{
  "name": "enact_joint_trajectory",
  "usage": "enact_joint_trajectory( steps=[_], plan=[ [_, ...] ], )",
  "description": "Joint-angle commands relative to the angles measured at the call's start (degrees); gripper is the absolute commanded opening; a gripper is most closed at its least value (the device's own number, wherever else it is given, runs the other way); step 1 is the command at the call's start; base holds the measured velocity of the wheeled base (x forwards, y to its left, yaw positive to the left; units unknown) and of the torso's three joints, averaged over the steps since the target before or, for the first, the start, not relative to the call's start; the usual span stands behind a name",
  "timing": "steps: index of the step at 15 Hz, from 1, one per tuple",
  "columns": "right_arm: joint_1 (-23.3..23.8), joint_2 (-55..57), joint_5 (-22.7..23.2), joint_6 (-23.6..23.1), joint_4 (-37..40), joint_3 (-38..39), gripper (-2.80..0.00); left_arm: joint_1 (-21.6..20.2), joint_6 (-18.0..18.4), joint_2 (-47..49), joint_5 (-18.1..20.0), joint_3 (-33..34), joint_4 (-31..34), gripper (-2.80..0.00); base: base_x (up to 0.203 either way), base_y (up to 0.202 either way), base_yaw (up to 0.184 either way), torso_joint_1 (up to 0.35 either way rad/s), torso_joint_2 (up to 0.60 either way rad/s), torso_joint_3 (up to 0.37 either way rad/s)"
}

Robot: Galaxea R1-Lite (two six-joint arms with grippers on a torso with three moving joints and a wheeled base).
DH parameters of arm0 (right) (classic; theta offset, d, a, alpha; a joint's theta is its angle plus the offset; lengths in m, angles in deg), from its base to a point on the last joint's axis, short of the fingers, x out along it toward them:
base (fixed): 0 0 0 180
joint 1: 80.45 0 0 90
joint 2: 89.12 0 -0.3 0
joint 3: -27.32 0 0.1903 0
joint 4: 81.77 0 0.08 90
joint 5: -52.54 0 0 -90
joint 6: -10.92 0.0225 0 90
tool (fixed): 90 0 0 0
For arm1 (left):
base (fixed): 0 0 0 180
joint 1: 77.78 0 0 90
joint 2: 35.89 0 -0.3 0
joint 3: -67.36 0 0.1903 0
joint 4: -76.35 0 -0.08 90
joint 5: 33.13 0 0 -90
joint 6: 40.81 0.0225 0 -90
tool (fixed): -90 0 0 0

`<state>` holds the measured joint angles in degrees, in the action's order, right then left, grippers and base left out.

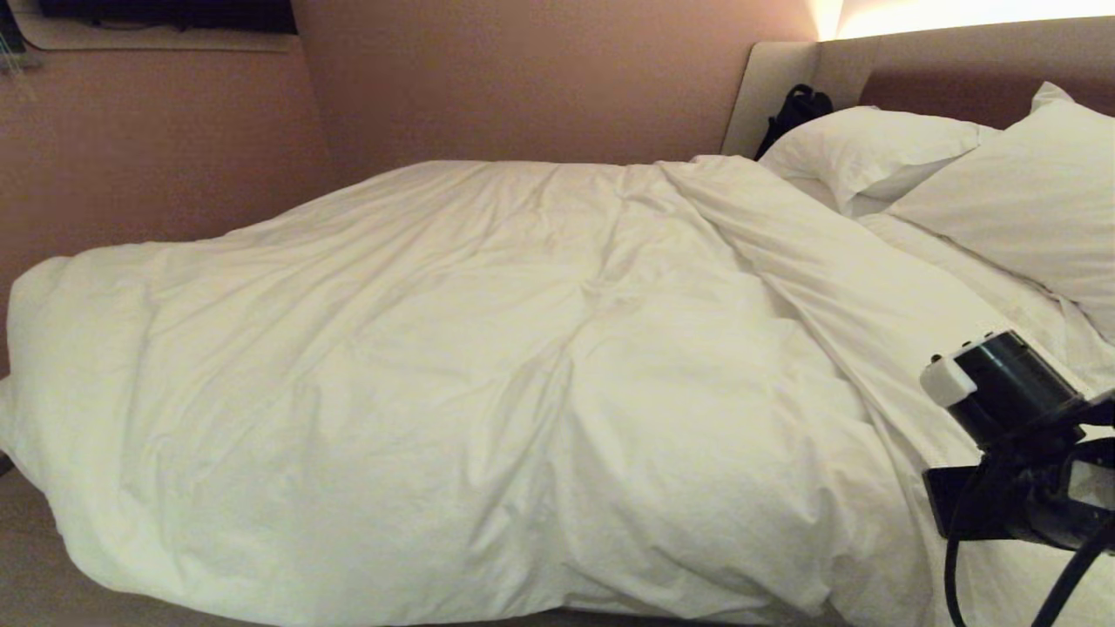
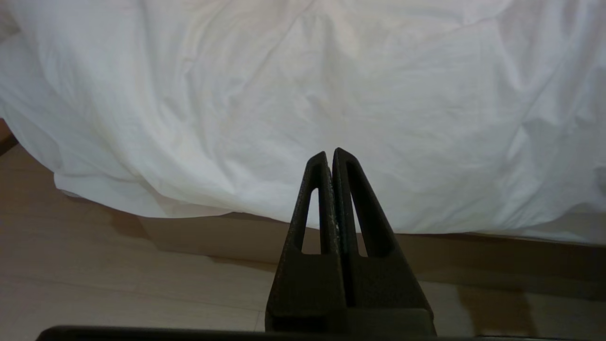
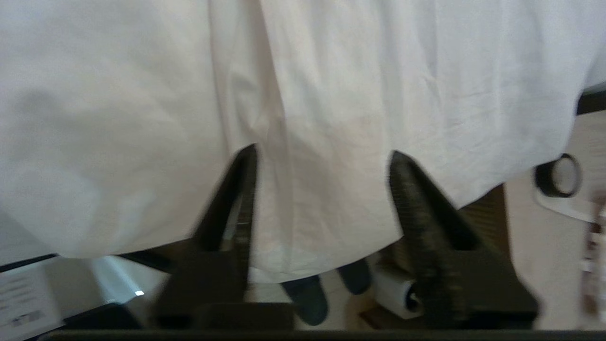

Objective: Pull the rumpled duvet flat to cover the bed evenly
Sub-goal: Flatten the corners of the folded blanket

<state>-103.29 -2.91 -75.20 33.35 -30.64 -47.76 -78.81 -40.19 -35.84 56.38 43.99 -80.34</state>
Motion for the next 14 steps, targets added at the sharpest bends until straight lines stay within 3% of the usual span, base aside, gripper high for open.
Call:
enact_joint_trajectory(
  steps=[1,9,14],
  plan=[
    [-0.90,0.70,-2.12,0.26,0.12,0.67,0.00,-0.02,-0.01,0.01,0.01,0.00,-0.03,-2.80,0.000,0.000,0.000,0.000,0.00,0.000],
    [-6.43,8.37,-4.79,7.12,-0.23,1.58,0.00,-0.02,-0.01,0.04,-0.04,0.00,-0.03,-2.80,0.000,0.000,0.000,0.000,0.00,0.000],
    [-6.52,13.05,-11.32,11.70,-1.57,1.53,0.00,-0.02,-0.01,0.04,-0.04,0.00,-0.03,-2.80,0.000,0.000,0.000,0.000,0.00,0.000]
  ],
)
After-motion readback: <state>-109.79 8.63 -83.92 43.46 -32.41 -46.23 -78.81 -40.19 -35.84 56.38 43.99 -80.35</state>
